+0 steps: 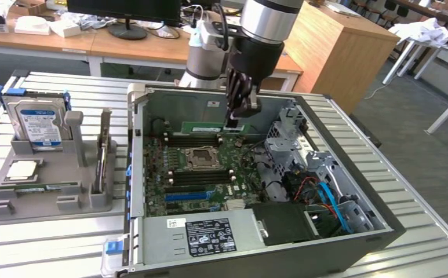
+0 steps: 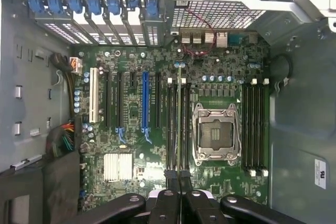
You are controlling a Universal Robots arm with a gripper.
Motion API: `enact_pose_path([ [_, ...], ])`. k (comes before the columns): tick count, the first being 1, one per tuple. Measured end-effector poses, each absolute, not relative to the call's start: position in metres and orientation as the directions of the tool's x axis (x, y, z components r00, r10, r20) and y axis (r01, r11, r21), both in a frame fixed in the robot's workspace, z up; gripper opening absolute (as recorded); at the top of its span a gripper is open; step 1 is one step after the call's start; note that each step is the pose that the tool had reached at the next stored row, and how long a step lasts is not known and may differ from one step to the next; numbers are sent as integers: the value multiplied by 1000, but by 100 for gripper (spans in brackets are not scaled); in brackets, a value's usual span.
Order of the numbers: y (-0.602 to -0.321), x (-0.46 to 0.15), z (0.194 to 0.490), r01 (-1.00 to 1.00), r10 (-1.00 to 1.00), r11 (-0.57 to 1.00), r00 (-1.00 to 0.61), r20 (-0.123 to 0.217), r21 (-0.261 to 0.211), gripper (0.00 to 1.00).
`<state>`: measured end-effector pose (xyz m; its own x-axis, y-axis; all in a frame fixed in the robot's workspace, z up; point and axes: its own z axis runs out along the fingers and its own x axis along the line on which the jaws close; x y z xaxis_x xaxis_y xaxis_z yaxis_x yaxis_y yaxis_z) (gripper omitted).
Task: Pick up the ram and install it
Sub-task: 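Pick up the ram and move it above insertion slot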
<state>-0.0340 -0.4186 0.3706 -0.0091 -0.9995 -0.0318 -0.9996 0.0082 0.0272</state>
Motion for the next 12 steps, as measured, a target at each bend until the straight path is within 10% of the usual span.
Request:
enact_pose_path([
  [12,-419,-34,356,-1000,-999,9,-10,-32,27,12],
])
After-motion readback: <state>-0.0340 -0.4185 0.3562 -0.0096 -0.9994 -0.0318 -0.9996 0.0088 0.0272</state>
